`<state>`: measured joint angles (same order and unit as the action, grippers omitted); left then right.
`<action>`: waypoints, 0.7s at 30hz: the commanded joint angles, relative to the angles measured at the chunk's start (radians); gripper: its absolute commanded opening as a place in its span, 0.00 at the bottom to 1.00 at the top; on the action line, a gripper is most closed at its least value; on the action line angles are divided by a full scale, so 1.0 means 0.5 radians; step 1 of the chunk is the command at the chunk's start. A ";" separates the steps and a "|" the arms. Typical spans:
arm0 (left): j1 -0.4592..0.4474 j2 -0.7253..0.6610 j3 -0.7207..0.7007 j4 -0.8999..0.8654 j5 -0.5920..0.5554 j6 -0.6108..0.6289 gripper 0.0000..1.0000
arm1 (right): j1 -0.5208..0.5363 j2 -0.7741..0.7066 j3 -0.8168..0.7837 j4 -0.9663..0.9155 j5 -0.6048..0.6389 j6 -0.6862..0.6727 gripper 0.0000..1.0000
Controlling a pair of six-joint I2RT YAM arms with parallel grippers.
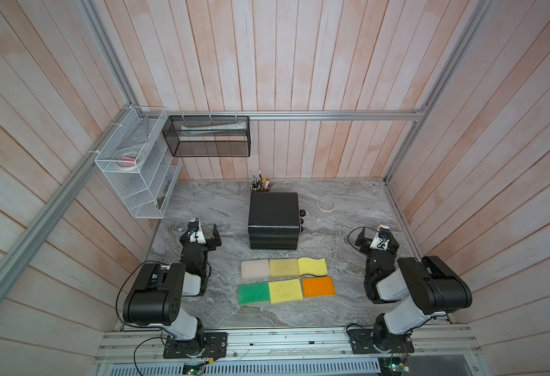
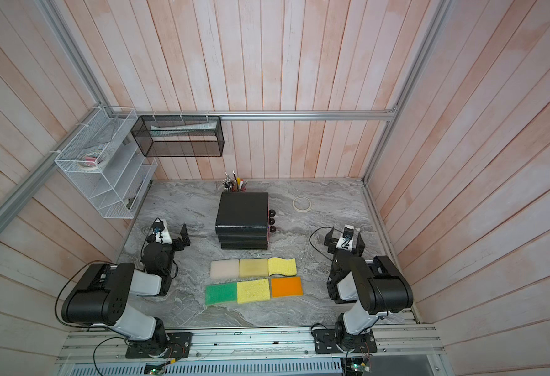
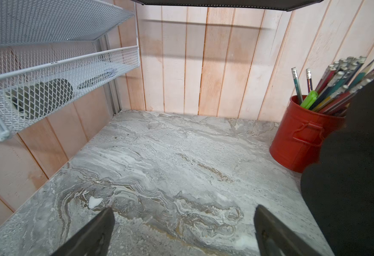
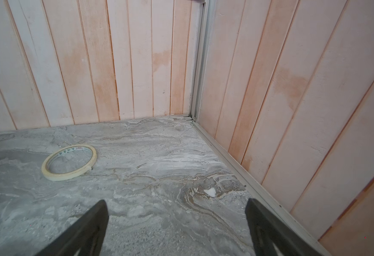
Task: Take the sponge out of the drawer
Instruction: Reset both arms
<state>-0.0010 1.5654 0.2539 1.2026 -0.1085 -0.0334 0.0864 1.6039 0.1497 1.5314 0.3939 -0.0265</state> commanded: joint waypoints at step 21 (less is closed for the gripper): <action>0.008 0.001 0.018 -0.011 0.008 0.004 1.00 | -0.185 -0.076 0.109 -0.341 -0.422 0.153 0.98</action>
<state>-0.0010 1.5654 0.2535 1.2026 -0.1089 -0.0334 0.0040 1.5757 0.1860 1.3933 0.2016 0.0299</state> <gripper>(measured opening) 0.998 0.983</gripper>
